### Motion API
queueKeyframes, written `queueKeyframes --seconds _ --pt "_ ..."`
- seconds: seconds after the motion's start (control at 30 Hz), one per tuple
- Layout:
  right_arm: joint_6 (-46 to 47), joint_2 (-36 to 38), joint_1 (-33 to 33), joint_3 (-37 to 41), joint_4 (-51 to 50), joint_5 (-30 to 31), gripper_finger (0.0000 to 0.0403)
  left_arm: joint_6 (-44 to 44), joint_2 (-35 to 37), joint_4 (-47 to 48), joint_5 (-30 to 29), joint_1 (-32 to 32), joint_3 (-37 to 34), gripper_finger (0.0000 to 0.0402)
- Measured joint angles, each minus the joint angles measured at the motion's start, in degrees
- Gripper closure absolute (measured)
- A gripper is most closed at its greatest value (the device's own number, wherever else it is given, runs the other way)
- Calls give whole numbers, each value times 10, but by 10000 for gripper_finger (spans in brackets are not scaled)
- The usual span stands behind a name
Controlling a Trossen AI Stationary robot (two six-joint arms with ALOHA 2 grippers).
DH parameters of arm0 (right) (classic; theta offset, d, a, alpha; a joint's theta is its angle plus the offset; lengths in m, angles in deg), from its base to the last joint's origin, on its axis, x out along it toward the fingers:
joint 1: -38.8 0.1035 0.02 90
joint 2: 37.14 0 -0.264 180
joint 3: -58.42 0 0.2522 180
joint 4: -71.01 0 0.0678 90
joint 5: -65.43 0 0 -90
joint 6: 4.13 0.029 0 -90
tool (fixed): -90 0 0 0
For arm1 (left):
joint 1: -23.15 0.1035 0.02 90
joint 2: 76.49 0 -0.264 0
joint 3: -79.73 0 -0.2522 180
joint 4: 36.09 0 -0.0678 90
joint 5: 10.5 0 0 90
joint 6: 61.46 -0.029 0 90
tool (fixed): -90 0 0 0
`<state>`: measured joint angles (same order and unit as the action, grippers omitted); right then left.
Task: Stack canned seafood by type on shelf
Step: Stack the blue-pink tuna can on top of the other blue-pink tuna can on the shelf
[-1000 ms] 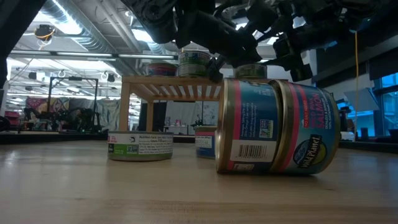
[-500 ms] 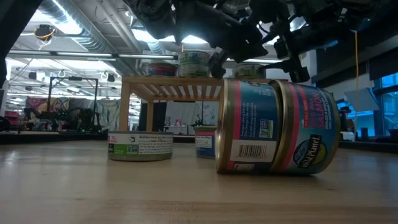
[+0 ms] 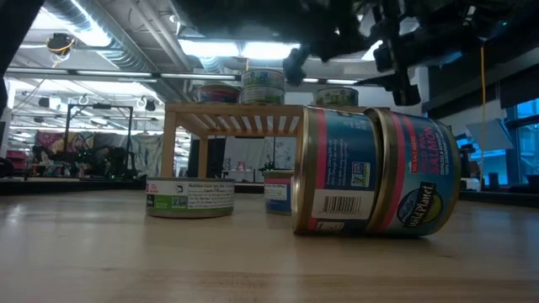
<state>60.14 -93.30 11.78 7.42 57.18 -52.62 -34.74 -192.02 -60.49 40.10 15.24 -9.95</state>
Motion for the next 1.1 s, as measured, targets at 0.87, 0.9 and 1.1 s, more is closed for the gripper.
queueKeyframes --seconds 0.87,0.9,1.1 --pt "-225 118 91 10 -222 6 159 80 252 687 142 -45 0 400" --pt "-225 118 104 11 -222 19 159 82 252 699 151 -43 0 400" --pt "-192 102 185 13 -224 100 159 142 249 747 237 -18 -3 399"
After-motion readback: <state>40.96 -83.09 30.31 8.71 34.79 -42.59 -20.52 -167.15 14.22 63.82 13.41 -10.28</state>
